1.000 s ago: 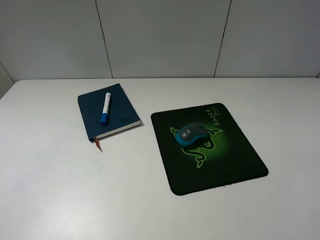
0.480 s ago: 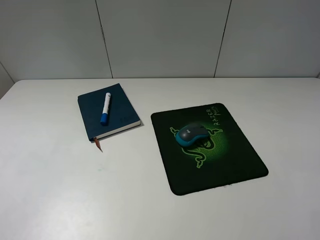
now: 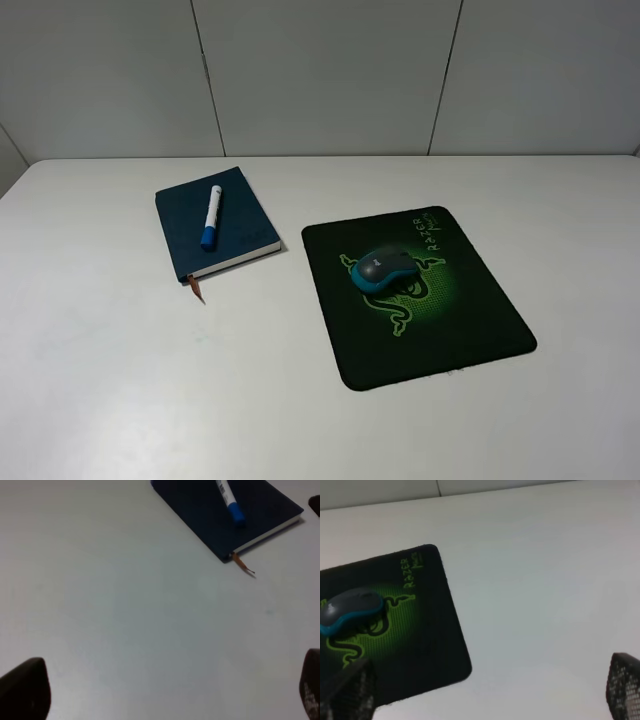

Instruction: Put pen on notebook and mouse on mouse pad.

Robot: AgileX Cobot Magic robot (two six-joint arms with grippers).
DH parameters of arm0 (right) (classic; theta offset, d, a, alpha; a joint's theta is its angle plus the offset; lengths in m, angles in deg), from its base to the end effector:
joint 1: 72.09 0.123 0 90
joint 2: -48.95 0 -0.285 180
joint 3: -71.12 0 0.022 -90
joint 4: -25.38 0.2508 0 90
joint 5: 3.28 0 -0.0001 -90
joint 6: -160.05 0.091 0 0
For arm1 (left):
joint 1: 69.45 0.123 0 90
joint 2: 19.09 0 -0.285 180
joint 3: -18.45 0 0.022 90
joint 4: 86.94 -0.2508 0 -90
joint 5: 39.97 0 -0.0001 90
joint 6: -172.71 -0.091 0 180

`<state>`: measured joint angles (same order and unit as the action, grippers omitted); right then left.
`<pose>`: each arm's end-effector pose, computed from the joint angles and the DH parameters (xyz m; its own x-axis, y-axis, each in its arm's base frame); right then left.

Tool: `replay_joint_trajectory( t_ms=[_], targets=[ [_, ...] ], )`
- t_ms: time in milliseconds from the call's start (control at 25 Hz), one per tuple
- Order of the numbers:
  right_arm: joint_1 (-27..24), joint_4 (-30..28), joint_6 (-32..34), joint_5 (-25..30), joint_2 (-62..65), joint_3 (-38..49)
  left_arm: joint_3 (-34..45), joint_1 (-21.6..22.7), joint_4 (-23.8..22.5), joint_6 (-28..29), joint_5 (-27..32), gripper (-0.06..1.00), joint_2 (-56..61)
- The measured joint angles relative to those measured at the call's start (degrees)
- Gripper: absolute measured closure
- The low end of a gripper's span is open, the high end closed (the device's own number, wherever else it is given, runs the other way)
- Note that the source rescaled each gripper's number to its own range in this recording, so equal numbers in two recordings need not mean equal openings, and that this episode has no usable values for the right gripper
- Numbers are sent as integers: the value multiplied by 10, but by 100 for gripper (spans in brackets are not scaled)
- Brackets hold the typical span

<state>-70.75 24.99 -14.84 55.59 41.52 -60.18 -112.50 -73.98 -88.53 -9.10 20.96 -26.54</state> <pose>-0.0042 -0.0006 0.2793 -0.4225 0.0757 -0.9032 0.0181 0.9970 0.0751 -0.0047 0.0026 0.2747 -0.4560 0.0813 -0.8862 0.0781 0.9956 0.0512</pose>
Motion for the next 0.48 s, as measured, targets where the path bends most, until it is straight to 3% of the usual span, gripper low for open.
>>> replay_joint_trajectory(
  t_ms=[480],
  targets=[
    [0,4,0,0,0,0,0,0,1,-3,0,-5,0]
  ],
)
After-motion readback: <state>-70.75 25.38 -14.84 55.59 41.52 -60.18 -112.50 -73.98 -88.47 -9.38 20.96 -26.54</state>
